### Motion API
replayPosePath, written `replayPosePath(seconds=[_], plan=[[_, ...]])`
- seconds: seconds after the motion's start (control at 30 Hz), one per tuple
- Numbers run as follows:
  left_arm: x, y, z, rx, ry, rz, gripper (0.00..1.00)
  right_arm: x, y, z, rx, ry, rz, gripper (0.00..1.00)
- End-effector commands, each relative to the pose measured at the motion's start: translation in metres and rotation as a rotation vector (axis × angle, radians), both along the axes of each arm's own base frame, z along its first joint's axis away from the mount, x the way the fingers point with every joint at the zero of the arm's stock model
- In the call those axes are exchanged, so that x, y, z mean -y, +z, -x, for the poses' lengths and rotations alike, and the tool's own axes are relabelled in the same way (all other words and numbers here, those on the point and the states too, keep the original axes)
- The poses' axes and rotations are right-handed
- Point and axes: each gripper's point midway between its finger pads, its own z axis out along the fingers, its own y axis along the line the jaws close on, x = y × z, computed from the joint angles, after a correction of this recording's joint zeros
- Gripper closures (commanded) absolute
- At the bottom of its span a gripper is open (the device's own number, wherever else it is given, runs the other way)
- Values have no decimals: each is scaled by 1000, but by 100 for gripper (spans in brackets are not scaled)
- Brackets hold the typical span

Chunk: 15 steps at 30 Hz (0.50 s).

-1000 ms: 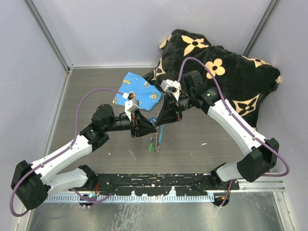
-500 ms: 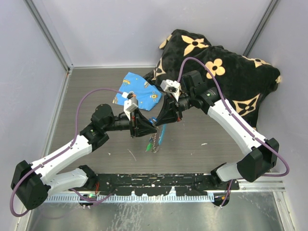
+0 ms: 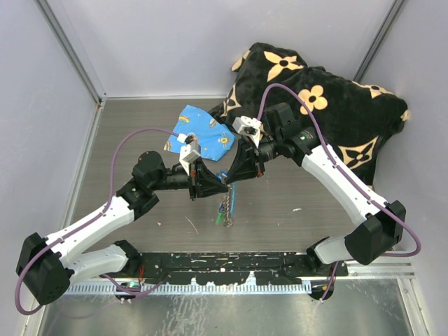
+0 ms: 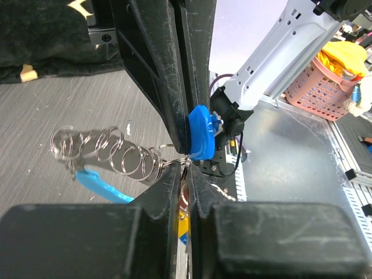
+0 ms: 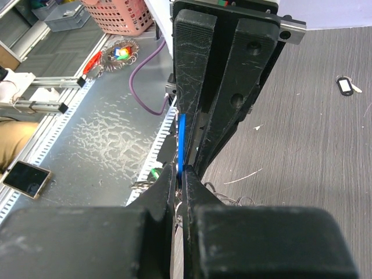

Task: Remove the keys from the keyring
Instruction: Remove the key from the keyring.

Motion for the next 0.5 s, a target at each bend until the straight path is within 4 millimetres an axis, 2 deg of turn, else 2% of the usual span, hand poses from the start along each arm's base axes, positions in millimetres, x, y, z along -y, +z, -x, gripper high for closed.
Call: replayPosePath(seconds=[0.0,0.17,0.47], plan=[[-1,22,3,76,-17,56,99,2,21,-2,70,3,-52,99],[-5,20,2,94,10,49,100,9,22,-8,86,-34,-50,99],[-9,19,-3,113,50,12,100,15,13,-14,155,-74,-28,98]])
